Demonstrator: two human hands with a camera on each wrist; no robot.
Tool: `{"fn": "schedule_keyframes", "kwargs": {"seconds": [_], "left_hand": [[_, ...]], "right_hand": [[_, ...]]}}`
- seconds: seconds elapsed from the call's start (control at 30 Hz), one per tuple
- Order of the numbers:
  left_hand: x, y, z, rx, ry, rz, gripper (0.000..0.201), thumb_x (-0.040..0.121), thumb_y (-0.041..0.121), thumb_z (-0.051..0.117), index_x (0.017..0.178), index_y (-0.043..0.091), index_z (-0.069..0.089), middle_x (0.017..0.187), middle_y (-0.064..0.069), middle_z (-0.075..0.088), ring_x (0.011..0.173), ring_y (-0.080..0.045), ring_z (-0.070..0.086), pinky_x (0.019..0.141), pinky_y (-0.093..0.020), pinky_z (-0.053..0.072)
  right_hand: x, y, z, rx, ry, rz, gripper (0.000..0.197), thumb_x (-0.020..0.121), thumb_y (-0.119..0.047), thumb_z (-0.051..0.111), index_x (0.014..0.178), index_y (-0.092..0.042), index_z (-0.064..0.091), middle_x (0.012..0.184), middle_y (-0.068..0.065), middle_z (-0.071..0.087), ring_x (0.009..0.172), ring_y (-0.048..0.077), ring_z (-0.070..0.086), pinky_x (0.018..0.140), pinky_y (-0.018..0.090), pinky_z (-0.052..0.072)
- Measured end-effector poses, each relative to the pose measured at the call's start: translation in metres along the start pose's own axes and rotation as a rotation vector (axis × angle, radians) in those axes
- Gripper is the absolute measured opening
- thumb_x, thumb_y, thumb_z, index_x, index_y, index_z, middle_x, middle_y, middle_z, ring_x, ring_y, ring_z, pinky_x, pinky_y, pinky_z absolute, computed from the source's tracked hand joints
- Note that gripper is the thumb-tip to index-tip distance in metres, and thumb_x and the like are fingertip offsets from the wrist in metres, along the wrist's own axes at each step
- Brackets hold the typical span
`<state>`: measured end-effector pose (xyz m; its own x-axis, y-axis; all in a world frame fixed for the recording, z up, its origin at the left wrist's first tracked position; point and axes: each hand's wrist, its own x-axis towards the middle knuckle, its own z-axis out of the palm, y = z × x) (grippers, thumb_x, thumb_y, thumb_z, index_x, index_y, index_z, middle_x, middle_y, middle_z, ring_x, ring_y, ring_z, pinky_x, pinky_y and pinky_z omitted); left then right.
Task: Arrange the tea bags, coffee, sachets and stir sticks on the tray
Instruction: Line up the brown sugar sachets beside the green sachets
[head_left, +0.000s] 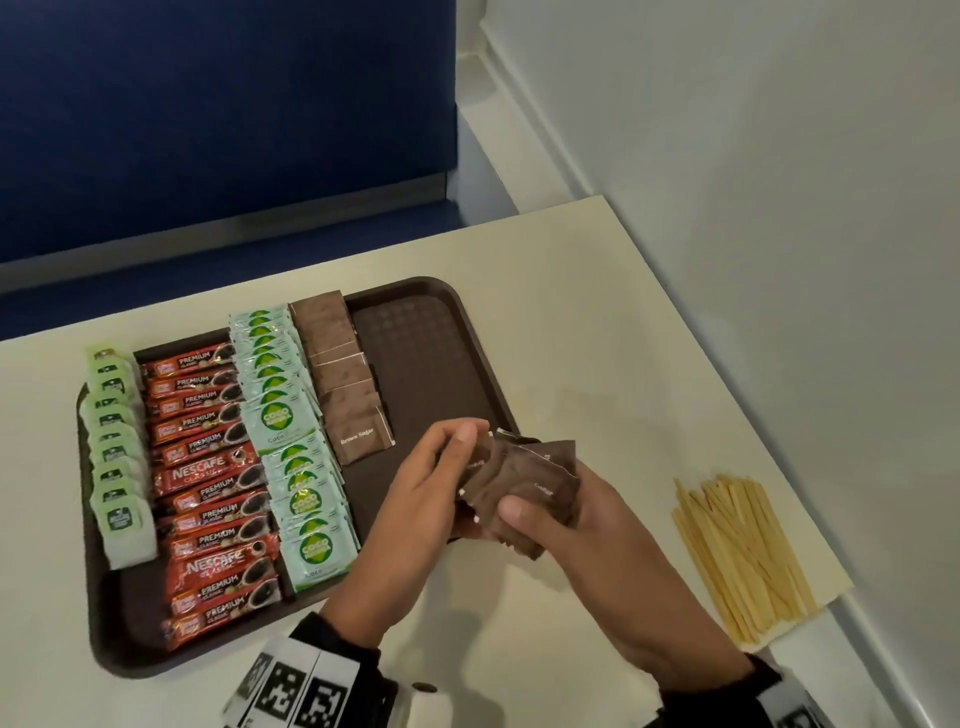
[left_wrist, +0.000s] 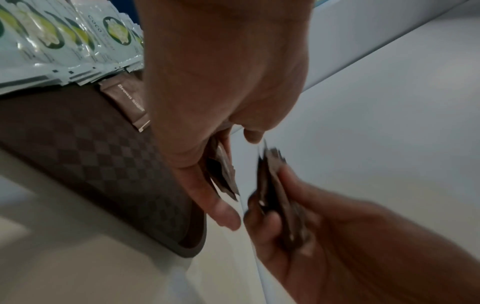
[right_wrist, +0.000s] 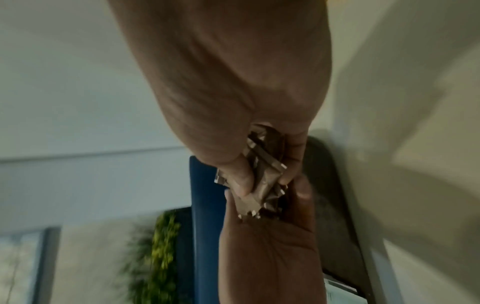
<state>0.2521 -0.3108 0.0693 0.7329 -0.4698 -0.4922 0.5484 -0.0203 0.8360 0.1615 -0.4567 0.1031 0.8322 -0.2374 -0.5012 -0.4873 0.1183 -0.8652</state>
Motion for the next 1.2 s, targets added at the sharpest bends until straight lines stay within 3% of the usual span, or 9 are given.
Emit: {"fn": "schedule_keyframes", "kwargs": {"seconds": [0.1, 0.17, 0.23, 0.37, 0.47, 0.53, 0.67, 0.93, 1.2], "left_hand": [[-0.006, 0.003, -0.009, -0.054, -0.021, 0.028, 0.042, 0.113, 0.049, 0.038, 0.131, 0.028, 0.07, 0.12, -0.005, 0.079, 0.108, -0.025, 0.079, 0.081, -0.046, 0.067], [-0.009, 0.002, -0.018, -0.087, 0.008, 0.045, 0.044, 0.113, 0.05, 0.038, 0.132, 0.026, 0.07, 0.122, -0.005, 0.079, 0.111, -0.022, 0.078, 0.085, -0.044, 0.067], [-0.01, -0.001, -0.026, -0.091, 0.05, 0.067, 0.037, 0.112, 0.043, 0.045, 0.13, 0.024, 0.07, 0.121, -0.006, 0.078, 0.109, -0.022, 0.078, 0.087, -0.044, 0.066], [-0.013, -0.005, -0.043, -0.184, 0.177, 0.094, 0.026, 0.112, 0.031, 0.051, 0.129, 0.024, 0.071, 0.118, -0.007, 0.079, 0.106, -0.024, 0.079, 0.082, -0.044, 0.066], [-0.015, -0.001, -0.055, -0.312, 0.251, 0.093, 0.026, 0.113, 0.027, 0.05, 0.133, 0.025, 0.067, 0.121, -0.008, 0.08, 0.109, -0.029, 0.08, 0.079, -0.047, 0.068], [-0.018, 0.001, -0.063, -0.335, 0.281, 0.095, 0.026, 0.113, 0.027, 0.05, 0.134, 0.023, 0.065, 0.12, -0.008, 0.08, 0.105, -0.031, 0.081, 0.075, -0.048, 0.07], [-0.027, 0.002, -0.081, -0.281, 0.287, 0.145, 0.026, 0.109, 0.024, 0.057, 0.134, 0.019, 0.063, 0.119, -0.008, 0.08, 0.101, -0.032, 0.081, 0.071, -0.042, 0.069], [-0.037, 0.0, -0.097, -0.122, 0.39, 0.204, 0.031, 0.099, 0.007, 0.074, 0.127, 0.016, 0.069, 0.112, -0.004, 0.082, 0.083, -0.032, 0.082, 0.052, -0.038, 0.066], [-0.039, -0.004, -0.104, -0.064, 0.506, 0.231, 0.031, 0.099, 0.006, 0.074, 0.128, 0.019, 0.07, 0.111, -0.001, 0.083, 0.076, -0.029, 0.082, 0.054, -0.037, 0.066]], "right_hand": [[0.018, -0.006, 0.027, -0.375, 0.037, -0.058, 0.03, 0.102, -0.025, 0.07, 0.126, -0.036, 0.055, 0.125, -0.019, 0.063, 0.11, -0.002, 0.065, 0.09, 0.012, 0.051], [0.026, -0.01, 0.043, -0.579, 0.064, -0.108, 0.03, 0.105, -0.028, 0.065, 0.123, -0.037, 0.044, 0.126, -0.015, 0.042, 0.111, 0.002, 0.058, 0.085, 0.005, 0.047], [0.034, -0.007, 0.057, -0.662, 0.075, -0.172, 0.034, 0.104, -0.027, 0.067, 0.123, -0.038, 0.04, 0.123, -0.014, 0.037, 0.114, 0.007, 0.056, 0.091, 0.015, 0.052], [0.045, 0.0, 0.073, -0.642, 0.158, -0.232, 0.059, 0.083, -0.034, 0.089, 0.119, -0.039, 0.043, 0.117, -0.017, 0.051, 0.109, 0.007, 0.058, 0.088, 0.028, 0.057], [0.049, -0.005, 0.082, -0.467, 0.182, -0.214, 0.052, 0.071, -0.028, 0.099, 0.104, -0.03, 0.059, 0.099, -0.009, 0.068, 0.086, 0.003, 0.067, 0.071, 0.021, 0.057], [0.05, -0.009, 0.086, -0.361, 0.114, -0.186, 0.035, 0.076, -0.021, 0.096, 0.096, -0.023, 0.069, 0.086, -0.006, 0.074, 0.078, 0.0, 0.07, 0.065, 0.017, 0.057], [0.054, -0.01, 0.088, -0.288, 0.015, -0.161, 0.017, 0.084, -0.025, 0.089, 0.098, -0.028, 0.08, 0.09, -0.011, 0.08, 0.088, 0.01, 0.077, 0.075, 0.033, 0.066], [0.062, -0.011, 0.091, -0.179, -0.053, -0.059, 0.029, 0.081, -0.024, 0.09, 0.103, -0.015, 0.074, 0.088, 0.001, 0.081, 0.077, 0.014, 0.077, 0.062, 0.022, 0.056], [0.072, -0.01, 0.071, -0.253, -0.223, 0.058, 0.009, 0.097, -0.021, 0.076, 0.105, -0.025, 0.079, 0.102, -0.005, 0.081, 0.101, 0.01, 0.074, 0.08, 0.024, 0.061]]}}
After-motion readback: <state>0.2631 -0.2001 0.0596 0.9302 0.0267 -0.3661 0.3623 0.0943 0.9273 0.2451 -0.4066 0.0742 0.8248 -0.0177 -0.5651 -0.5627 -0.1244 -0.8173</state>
